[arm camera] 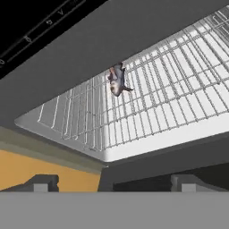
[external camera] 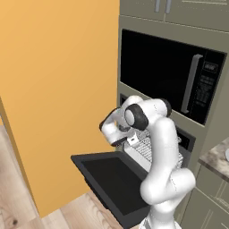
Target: Place the fish on the top rack of the oven, and slide the tray back inside. Close the oven door.
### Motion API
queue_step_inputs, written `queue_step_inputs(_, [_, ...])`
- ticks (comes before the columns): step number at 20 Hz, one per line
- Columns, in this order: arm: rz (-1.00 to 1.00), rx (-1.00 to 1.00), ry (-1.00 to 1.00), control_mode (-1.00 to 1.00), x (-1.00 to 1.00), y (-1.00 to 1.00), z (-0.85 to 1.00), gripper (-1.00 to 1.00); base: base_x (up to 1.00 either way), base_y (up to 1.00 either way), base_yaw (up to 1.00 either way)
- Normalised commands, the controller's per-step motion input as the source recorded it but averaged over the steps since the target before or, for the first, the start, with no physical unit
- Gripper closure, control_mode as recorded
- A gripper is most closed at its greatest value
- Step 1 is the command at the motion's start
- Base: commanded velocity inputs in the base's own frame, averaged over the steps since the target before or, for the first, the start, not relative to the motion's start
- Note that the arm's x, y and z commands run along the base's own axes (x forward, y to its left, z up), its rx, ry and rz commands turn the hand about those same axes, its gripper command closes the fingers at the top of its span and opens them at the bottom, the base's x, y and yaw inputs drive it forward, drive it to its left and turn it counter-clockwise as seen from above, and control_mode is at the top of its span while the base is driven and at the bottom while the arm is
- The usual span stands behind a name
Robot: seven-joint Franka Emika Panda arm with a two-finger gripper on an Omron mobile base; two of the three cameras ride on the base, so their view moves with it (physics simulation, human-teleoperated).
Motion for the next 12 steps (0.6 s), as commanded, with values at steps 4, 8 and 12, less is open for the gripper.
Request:
queue_step_inputs(4, [0.00, 0.00, -0.54, -1.00, -1.00, 0.75, 0.99, -1.00, 0.00, 0.00, 0.00])
queue_step_inputs(8, [0.00, 0.00, -0.55, -1.00, -1.00, 0.62, 1.00, -1.00, 0.00, 0.00, 0.00])
queue_step_inputs(12, [-0.02, 0.00, -0.38, -1.00, -0.91, 0.61, 0.96, -1.00, 0.00, 0.00, 0.00])
